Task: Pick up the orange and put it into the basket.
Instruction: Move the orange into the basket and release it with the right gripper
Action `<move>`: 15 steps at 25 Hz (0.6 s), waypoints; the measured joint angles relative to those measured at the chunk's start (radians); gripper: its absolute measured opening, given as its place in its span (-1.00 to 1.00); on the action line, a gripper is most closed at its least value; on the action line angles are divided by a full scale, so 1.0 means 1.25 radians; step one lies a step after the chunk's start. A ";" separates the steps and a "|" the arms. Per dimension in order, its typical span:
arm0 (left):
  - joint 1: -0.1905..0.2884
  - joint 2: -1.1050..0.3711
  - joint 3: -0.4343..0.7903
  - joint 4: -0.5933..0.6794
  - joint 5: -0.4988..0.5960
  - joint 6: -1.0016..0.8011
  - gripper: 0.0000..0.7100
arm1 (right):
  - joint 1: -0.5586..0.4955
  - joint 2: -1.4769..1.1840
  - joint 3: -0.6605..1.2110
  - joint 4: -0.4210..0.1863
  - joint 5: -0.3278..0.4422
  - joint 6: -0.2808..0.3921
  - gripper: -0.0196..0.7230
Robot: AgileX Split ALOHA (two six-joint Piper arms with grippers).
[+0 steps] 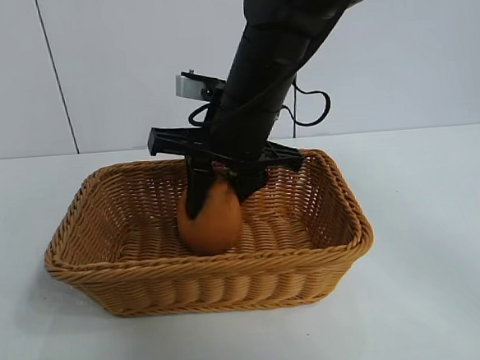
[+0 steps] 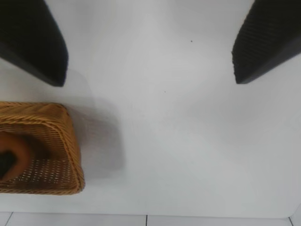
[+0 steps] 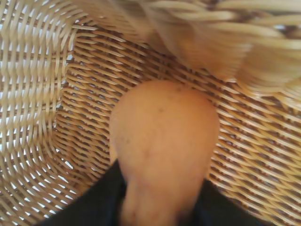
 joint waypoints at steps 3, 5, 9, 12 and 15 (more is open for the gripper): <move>0.000 0.000 0.000 0.000 0.000 0.000 0.89 | 0.000 -0.002 -0.029 -0.001 0.031 -0.002 0.79; 0.000 0.000 0.000 0.000 0.000 0.000 0.89 | 0.000 -0.005 -0.058 -0.002 0.065 -0.003 0.87; 0.000 0.000 0.000 0.000 0.000 0.000 0.89 | 0.000 -0.011 -0.169 -0.010 0.167 -0.004 0.90; 0.000 0.000 0.000 0.000 0.000 0.000 0.89 | 0.000 -0.013 -0.265 -0.047 0.243 0.006 0.92; 0.000 0.000 0.000 0.000 -0.001 0.000 0.89 | 0.000 -0.017 -0.343 -0.131 0.277 0.042 0.92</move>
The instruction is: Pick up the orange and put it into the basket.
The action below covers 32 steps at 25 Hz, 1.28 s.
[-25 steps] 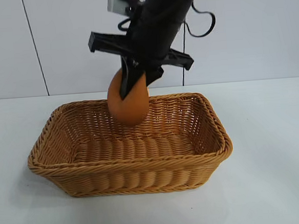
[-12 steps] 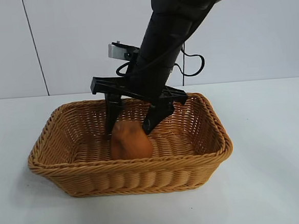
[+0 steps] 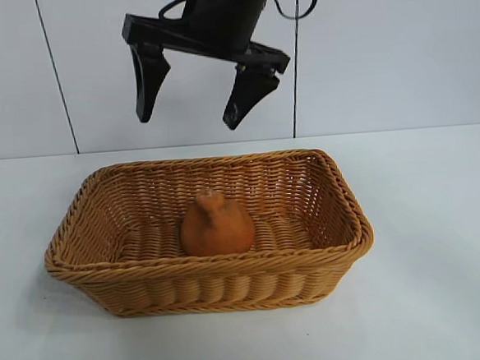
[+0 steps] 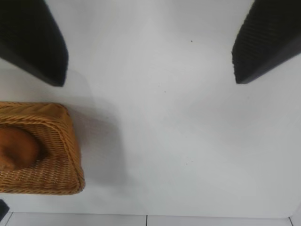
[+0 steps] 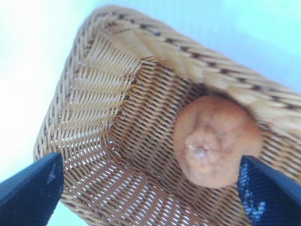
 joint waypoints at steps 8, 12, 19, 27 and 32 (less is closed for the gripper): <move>0.000 0.000 0.000 0.000 0.000 0.000 0.89 | -0.037 -0.005 -0.036 -0.123 0.008 0.049 0.92; 0.000 0.000 0.000 0.000 0.000 0.000 0.89 | -0.133 -0.004 -0.036 -0.139 0.008 0.040 0.92; 0.000 0.000 0.000 0.000 0.000 0.000 0.89 | -0.333 -0.001 -0.033 -0.145 0.008 0.038 0.92; 0.000 0.000 0.000 0.000 0.000 0.000 0.89 | -0.405 -0.001 -0.032 -0.106 0.008 0.038 0.92; 0.000 0.000 0.000 0.000 0.000 0.000 0.89 | -0.392 -0.011 -0.031 -0.099 0.009 0.037 0.92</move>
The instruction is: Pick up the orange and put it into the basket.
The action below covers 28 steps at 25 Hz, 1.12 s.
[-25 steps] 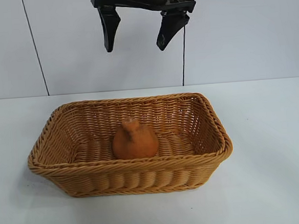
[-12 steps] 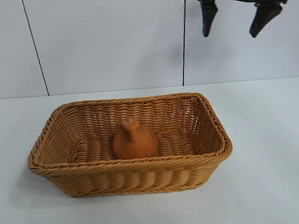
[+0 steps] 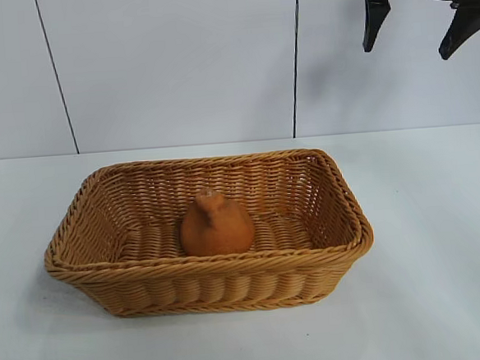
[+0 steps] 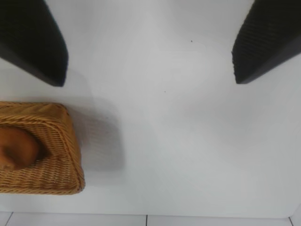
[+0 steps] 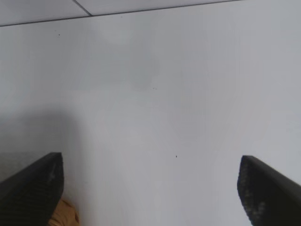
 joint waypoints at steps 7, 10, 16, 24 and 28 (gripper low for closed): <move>0.000 0.000 0.000 0.000 0.000 0.000 0.89 | 0.002 -0.115 0.121 -0.010 -0.001 -0.012 0.92; 0.000 0.000 0.000 0.000 0.000 0.000 0.89 | 0.002 -0.204 0.261 -0.008 -0.002 -0.023 0.92; 0.000 0.000 0.000 0.000 0.000 0.000 0.89 | 0.002 -0.453 0.599 -0.007 0.000 -0.041 0.92; 0.000 0.000 0.000 0.000 0.000 0.000 0.89 | 0.002 -0.825 1.029 -0.006 -0.048 -0.052 0.92; 0.000 0.000 0.000 0.000 0.000 0.000 0.89 | 0.002 -0.998 1.192 -0.006 -0.122 -0.055 0.92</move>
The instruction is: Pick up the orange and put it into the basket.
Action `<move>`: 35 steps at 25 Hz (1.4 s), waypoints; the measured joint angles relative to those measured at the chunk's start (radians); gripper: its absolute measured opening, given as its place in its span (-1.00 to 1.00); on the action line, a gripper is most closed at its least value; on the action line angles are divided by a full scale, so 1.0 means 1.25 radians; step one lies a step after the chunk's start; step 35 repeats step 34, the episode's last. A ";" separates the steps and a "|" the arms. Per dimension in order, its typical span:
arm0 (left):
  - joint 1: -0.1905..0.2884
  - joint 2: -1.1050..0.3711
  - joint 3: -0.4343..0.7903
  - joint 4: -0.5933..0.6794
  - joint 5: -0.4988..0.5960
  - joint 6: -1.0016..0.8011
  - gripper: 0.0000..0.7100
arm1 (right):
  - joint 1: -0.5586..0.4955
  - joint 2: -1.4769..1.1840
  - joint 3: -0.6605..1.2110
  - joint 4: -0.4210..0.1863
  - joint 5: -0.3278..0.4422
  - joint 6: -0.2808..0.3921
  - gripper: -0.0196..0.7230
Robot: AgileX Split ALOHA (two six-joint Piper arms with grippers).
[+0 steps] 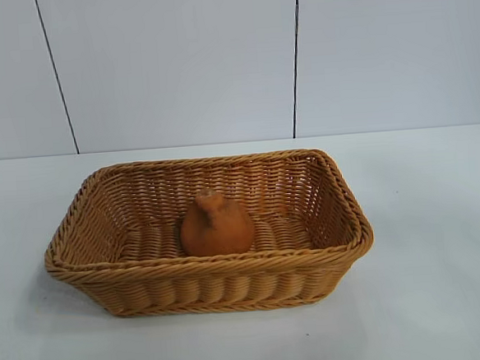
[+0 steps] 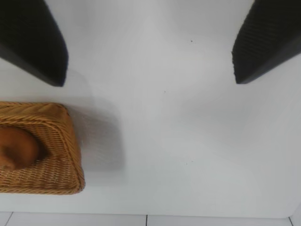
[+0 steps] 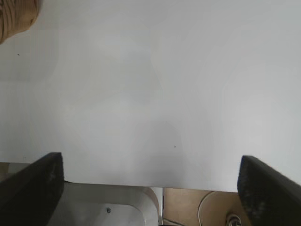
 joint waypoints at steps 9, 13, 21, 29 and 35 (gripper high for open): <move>0.000 0.000 0.000 0.000 0.000 0.000 0.89 | 0.000 -0.322 0.117 -0.009 -0.028 0.001 0.92; 0.000 0.000 0.000 0.000 0.000 0.000 0.89 | 0.000 -0.436 0.120 -0.010 -0.030 0.001 0.92; 0.000 0.000 0.000 0.000 0.000 0.000 0.89 | 0.000 -0.675 0.120 -0.031 -0.032 0.002 0.92; 0.000 0.000 0.000 0.000 0.001 0.000 0.89 | 0.000 -0.738 0.121 -0.061 -0.030 0.023 0.92; 0.000 0.000 0.000 0.000 0.001 0.000 0.89 | 0.000 -0.738 0.121 -0.061 -0.030 0.023 0.92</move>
